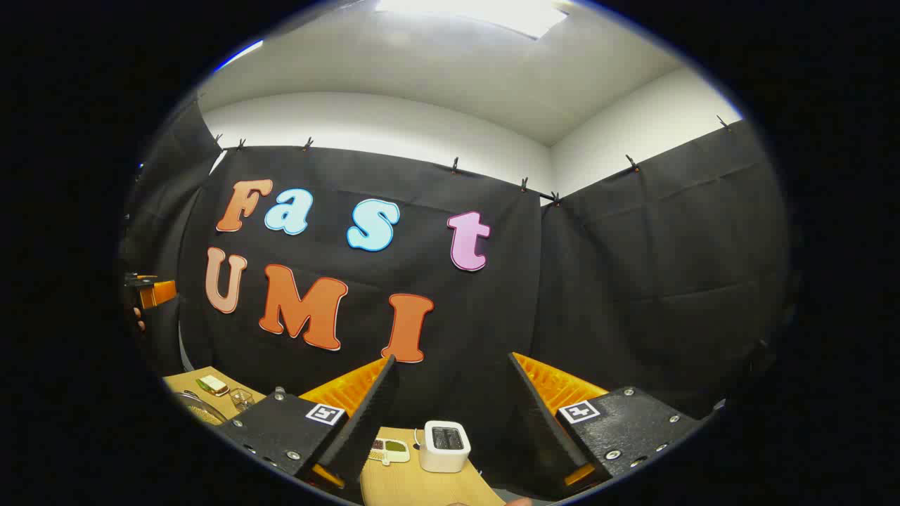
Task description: First push the handle of the pot to place it horizontally, then grasp the pot with both hands and set it on the induction cooktop.
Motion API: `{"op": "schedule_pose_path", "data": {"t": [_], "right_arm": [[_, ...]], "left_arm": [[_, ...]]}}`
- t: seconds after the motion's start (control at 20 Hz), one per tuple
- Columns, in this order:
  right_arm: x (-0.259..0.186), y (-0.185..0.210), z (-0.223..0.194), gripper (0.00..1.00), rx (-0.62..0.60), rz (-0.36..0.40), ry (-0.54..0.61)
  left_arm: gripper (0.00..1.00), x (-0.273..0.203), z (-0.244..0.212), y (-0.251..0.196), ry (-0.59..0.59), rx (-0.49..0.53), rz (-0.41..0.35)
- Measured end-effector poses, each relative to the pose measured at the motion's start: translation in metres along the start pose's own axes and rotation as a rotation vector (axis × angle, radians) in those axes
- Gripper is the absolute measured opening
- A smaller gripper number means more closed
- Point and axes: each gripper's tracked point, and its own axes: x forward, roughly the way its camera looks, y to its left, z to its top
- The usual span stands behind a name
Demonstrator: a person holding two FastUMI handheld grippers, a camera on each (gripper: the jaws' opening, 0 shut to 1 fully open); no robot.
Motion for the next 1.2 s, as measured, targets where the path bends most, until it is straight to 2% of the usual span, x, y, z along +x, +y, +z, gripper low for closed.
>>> {"op": "schedule_pose_path", "data": {"t": [0.15, 0.2, 0.25, 0.55, 0.85, 0.9, 1.1, 1.2], "right_arm": [[0.0, 0.0, 0.005, 0.95, -0.009, -0.003, -0.016], [-0.001, 0.0, 0.006, 0.95, -0.005, -0.001, -0.018], [0.0, 0.002, 0.008, 0.95, 0.002, 0.003, -0.021], [-0.001, 0.003, 0.009, 0.95, -0.005, 0.006, -0.027], [-0.002, 0.004, 0.008, 0.95, -0.008, 0.015, -0.032], [-0.001, 0.006, 0.009, 0.95, -0.008, 0.017, -0.033], [-0.001, 0.002, 0.008, 0.95, -0.007, 0.021, -0.039], [-0.001, -0.001, 0.006, 0.95, -0.001, 0.02, -0.04]], "left_arm": [[0.94, -0.002, 0.012, -0.006, -0.033, 0.002, -0.026], [0.89, -0.003, 0.016, -0.007, -0.039, 0.005, -0.032], [0.88, -0.003, 0.017, -0.01, -0.045, 0.006, -0.041], [0.89, -0.002, 0.021, -0.02, -0.05, -0.007, -0.074], [0.88, -0.003, 0.025, -0.02, -0.059, 0.002, -0.067], [0.91, -0.003, 0.024, -0.019, -0.06, -0.006, -0.067], [0.89, -0.002, 0.022, -0.016, -0.058, 0.004, -0.06], [0.92, -0.004, 0.02, -0.022, -0.055, 0.0, -0.072]]}}
